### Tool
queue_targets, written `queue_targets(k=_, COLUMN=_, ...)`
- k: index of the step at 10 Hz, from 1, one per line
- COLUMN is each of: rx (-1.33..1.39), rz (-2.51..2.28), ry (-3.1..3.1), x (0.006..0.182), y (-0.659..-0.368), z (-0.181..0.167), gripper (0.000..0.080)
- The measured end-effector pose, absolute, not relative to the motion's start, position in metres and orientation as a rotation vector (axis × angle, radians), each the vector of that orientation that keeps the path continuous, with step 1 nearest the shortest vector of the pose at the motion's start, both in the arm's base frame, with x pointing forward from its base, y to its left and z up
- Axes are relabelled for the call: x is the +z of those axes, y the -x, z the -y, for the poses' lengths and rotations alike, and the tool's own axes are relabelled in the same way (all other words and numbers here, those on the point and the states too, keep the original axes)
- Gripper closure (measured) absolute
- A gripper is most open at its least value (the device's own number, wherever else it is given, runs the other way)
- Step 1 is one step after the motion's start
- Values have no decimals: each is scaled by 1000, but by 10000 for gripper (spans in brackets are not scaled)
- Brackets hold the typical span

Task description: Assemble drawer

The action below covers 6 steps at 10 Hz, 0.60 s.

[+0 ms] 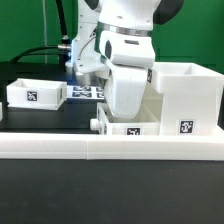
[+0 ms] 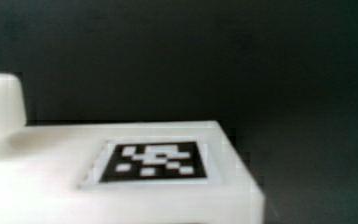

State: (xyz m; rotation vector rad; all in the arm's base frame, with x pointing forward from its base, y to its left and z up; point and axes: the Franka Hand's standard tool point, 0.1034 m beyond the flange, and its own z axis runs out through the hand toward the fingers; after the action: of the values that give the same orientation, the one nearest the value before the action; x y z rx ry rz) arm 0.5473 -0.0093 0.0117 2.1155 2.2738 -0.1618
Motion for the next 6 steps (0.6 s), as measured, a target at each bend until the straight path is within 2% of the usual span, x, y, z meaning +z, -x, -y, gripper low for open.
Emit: queue_targets(k=6, rx=-166, rz=-2263, ry=-2127, x=11, y=-547, z=-4, gripper=757)
